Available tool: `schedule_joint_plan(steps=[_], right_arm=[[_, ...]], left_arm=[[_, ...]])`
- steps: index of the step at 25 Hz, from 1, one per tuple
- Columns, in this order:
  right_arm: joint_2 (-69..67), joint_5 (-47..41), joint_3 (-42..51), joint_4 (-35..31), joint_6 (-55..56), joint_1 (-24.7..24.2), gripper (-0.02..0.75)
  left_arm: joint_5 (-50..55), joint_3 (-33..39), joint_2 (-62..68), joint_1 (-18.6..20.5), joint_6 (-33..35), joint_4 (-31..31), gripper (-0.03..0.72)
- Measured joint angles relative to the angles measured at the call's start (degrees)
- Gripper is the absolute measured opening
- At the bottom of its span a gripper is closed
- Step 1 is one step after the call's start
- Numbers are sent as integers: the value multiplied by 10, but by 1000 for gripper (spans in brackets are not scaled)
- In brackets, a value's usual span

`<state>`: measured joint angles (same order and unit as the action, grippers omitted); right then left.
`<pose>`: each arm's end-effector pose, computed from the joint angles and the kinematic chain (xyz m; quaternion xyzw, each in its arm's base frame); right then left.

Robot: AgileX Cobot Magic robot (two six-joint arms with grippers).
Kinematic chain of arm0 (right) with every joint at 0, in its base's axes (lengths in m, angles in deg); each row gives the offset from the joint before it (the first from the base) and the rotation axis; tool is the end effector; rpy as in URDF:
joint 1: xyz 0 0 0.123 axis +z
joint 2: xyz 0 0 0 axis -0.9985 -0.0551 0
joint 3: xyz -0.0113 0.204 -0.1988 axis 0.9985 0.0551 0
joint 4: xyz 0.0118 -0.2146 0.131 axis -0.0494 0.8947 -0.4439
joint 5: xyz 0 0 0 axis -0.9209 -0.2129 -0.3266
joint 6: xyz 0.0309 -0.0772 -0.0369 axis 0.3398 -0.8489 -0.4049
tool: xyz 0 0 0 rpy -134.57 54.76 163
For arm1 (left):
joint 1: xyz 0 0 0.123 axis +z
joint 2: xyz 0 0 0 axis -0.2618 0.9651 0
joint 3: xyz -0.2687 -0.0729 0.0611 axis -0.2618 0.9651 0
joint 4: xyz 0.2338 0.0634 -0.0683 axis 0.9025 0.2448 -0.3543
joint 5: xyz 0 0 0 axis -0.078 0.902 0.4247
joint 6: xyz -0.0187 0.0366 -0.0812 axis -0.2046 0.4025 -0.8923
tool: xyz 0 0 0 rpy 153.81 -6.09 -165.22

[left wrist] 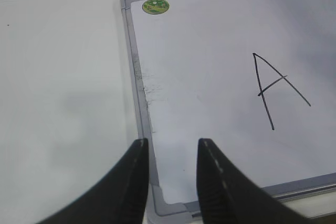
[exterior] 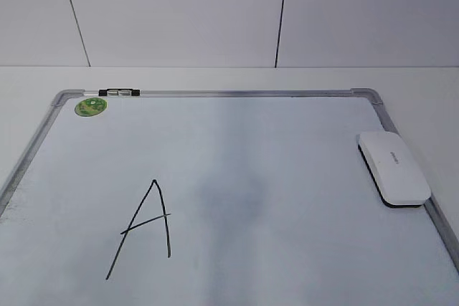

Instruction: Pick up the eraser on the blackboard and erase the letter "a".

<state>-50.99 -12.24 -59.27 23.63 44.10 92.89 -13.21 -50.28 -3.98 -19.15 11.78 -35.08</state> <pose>-0.0109 -0.0046 0.2704 -0.0710 0.8672 -0.0088 0.4928 -0.0075 -0.0110 0.2765 0.0759 0.8605 -0.0634 0.4998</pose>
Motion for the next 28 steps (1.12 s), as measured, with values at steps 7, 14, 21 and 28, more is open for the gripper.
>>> schedule_joint_plan(steps=[7, 14, 21, 28], right_arm=[[0, 0, 0, 1, 0, 0, 580], [0, 0, 0, 1, 0, 0, 580], [0, 0, 0, 1, 0, 0, 580], [0, 0, 0, 1, 0, 0, 580]], left_arm=[[0, 0, 0, 0, 0, 0, 235], [0, 0, 0, 0, 0, 0, 235], [0, 0, 0, 0, 0, 0, 235], [0, 0, 0, 0, 0, 0, 236]])
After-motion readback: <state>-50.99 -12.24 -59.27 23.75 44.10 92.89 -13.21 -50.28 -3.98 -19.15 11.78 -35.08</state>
